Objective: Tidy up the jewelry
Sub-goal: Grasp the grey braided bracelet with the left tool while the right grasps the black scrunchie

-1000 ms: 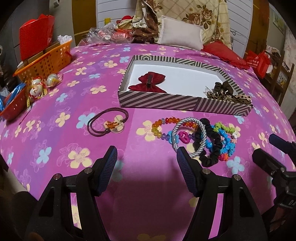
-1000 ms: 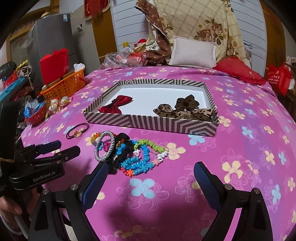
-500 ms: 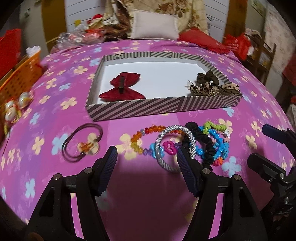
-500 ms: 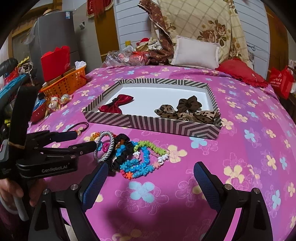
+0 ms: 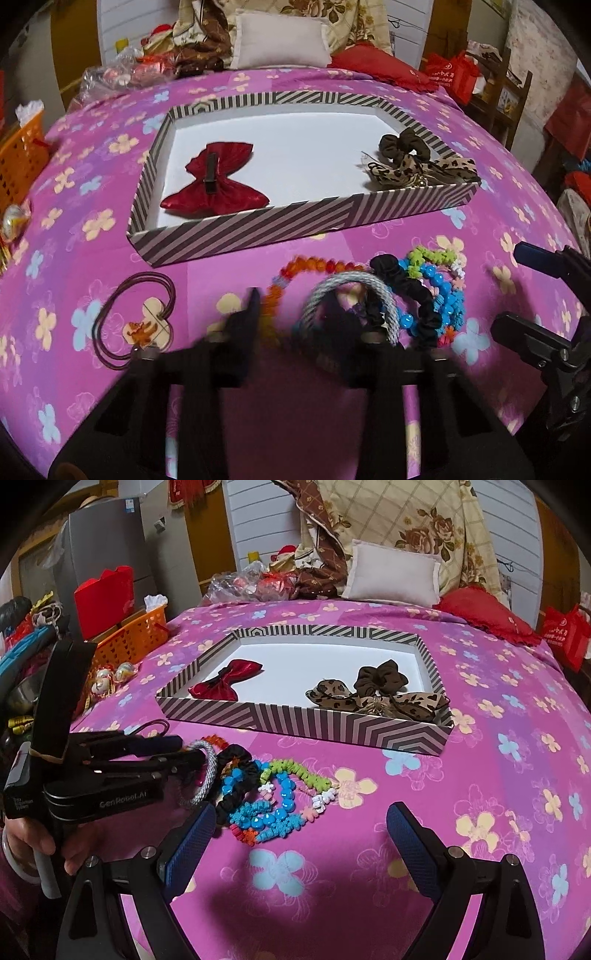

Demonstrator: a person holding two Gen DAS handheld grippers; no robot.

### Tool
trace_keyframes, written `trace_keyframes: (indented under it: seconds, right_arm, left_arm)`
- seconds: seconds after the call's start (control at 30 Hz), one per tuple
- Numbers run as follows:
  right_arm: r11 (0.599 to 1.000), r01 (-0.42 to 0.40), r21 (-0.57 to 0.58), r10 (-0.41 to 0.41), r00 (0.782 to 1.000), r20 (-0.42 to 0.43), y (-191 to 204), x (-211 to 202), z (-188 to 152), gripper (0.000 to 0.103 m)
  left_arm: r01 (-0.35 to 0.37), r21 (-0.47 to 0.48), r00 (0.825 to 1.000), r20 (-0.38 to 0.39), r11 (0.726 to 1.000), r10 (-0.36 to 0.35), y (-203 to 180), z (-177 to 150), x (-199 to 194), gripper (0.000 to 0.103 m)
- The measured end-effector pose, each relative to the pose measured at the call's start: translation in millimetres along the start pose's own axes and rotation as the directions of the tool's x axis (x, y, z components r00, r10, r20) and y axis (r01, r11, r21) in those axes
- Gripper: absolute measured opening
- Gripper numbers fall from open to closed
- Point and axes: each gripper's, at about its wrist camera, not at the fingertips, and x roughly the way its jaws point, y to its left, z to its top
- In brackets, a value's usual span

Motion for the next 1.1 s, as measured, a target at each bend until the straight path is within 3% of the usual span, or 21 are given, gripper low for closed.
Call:
trace_keyframes:
  seconds: [0.27, 0.3, 0.33, 0.43, 0.67, 0.73, 0.8, 0.87, 1.03, 1.07, 1.1]
  right_arm:
    - [0.999, -0.021, -0.041, 0.021, 1.0, -0.018, 11, 13, 8, 0.093]
    - [0.998, -0.026, -0.051, 0.025, 1.0, -0.017, 14, 15, 10, 0.088]
    - [0.997, -0.029, -0.071, 0.028, 0.999, -0.019, 18, 18, 12, 0.075]
    - [0.994, -0.034, -0.106, 0.029, 0.998, -0.048, 25, 32, 19, 0.051]
    - [0.988, -0.074, -0.137, 0.064, 0.995, -0.073, 29, 51, 31, 0.05]
    - [0.984, -0.074, -0.16, 0.061, 0.994, -0.088, 31, 56, 32, 0.05]
    - [0.982, -0.081, -0.172, 0.064, 0.993, -0.101, 32, 61, 33, 0.05]
    - [0.978, -0.095, -0.184, 0.075, 0.991, -0.113, 32, 67, 33, 0.051]
    - [0.972, -0.115, -0.206, 0.091, 0.988, -0.122, 33, 72, 35, 0.05]
    - [0.97, -0.118, -0.214, 0.093, 0.988, -0.124, 34, 73, 35, 0.049]
    - [0.967, -0.128, -0.221, 0.102, 0.987, -0.125, 35, 73, 35, 0.039]
  left_arm:
    - [0.023, -0.097, 0.999, 0.036, 0.995, -0.02, 19, -2, -13, 0.008]
    - [0.023, -0.11, 0.999, 0.045, 0.994, -0.018, 21, -3, -15, 0.008]
    - [0.023, -0.123, 0.998, 0.054, 0.992, -0.016, 23, -3, -18, 0.008]
    - [0.001, -0.137, 0.997, 0.074, 0.991, 0.009, 29, -5, -23, 0.007]
    - [0.012, -0.112, 0.998, 0.059, 0.994, -0.005, 30, -9, -20, 0.009]
    - [0.01, -0.111, 0.999, 0.051, 0.994, -0.004, 31, -8, -16, 0.012]
    - [0.015, -0.111, 0.999, 0.052, 0.994, -0.009, 32, -6, -16, 0.025]
    - [0.027, -0.111, 0.999, 0.05, 0.993, -0.021, 33, -6, -15, 0.032]
    - [0.037, -0.134, 0.999, 0.043, 0.99, -0.032, 38, -5, -13, 0.033]
    - [0.039, -0.136, 0.999, 0.041, 0.99, -0.034, 39, -5, -13, 0.033]
    - [0.042, -0.138, 0.999, 0.037, 0.99, -0.037, 39, -5, -12, 0.033]
